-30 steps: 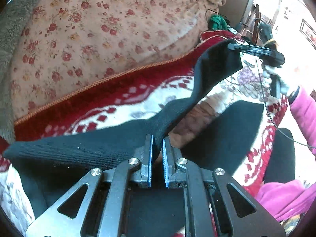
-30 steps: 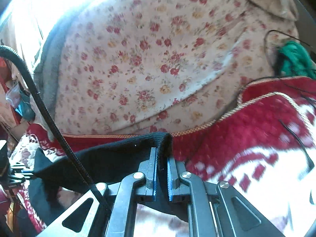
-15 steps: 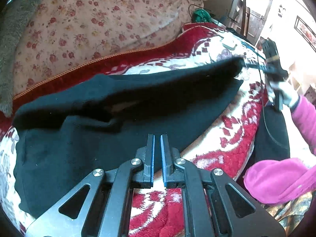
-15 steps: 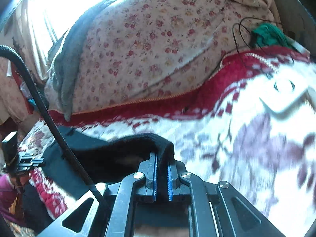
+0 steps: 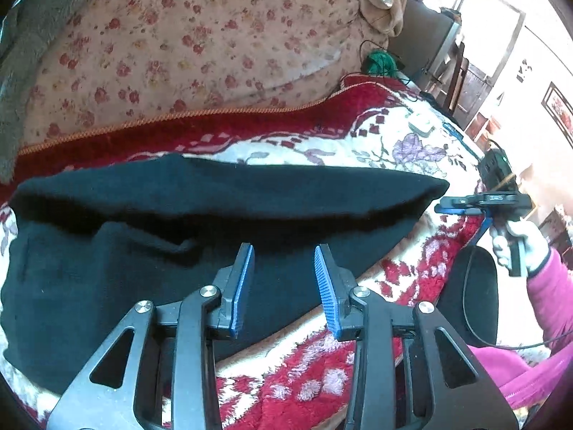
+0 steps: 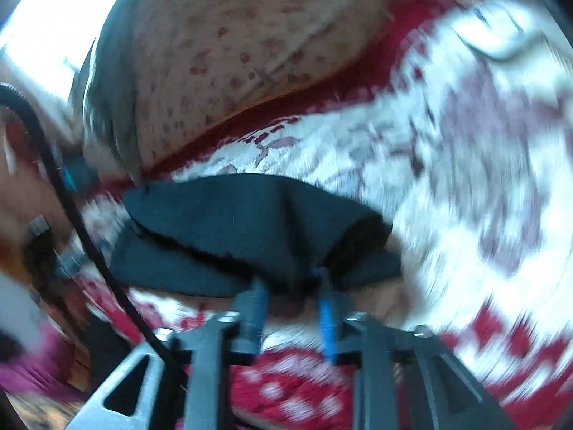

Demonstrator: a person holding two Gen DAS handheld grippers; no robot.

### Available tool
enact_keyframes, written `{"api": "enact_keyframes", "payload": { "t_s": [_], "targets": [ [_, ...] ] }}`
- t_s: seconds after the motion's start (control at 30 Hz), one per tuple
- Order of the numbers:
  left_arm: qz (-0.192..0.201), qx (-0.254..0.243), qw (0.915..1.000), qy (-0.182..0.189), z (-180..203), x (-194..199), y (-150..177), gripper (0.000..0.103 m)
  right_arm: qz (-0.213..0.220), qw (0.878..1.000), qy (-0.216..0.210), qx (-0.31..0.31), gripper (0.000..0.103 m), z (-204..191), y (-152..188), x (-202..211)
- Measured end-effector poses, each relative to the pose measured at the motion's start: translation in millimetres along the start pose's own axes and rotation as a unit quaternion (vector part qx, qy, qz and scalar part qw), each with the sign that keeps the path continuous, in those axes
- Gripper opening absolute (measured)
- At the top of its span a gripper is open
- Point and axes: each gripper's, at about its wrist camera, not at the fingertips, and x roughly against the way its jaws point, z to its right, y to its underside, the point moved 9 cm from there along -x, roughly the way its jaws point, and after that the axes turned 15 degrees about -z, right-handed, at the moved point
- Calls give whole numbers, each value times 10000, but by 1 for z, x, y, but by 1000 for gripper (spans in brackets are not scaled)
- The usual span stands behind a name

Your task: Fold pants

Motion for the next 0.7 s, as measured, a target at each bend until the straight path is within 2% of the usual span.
{"api": "enact_keyframes", "payload": {
  "t_s": [0.07,0.1,0.23,0.3,0.37,0.47,0.63,0.67,0.7],
  "targets": [
    [-13,48,10000,-86,-3,-3,0,34,89,9978,-503,-423,42,6,9,0],
    [-18,57,9999,-86,-3,-3,1,34,134,9961,-633,-591,46,9,11,0],
    [16,121,9999,-26,-1,-1,-1,34,429,9803,-1461,-1258,54,14,6,4],
    [58,122,9999,37,0,0,-1,34,669,9696,-1818,-1494,66,15,1,6],
    [36,161,9999,9,-2,-2,-1,34,687,9677,-1742,-1687,73,19,-4,0],
    [-22,204,9998,21,-5,-5,1,34,538,9635,-1763,-1942,73,23,-9,-13],
    [-109,389,9991,83,-13,-11,5,34,829,9645,-1499,-2012,73,31,-34,-20],
    [-112,415,9990,96,-15,-11,5,34,858,9643,-1527,-1986,71,31,-38,-22],
    [-106,431,9990,103,-16,-11,6,34,847,9654,-1576,-1896,59,29,-43,-24]
  ]
}}
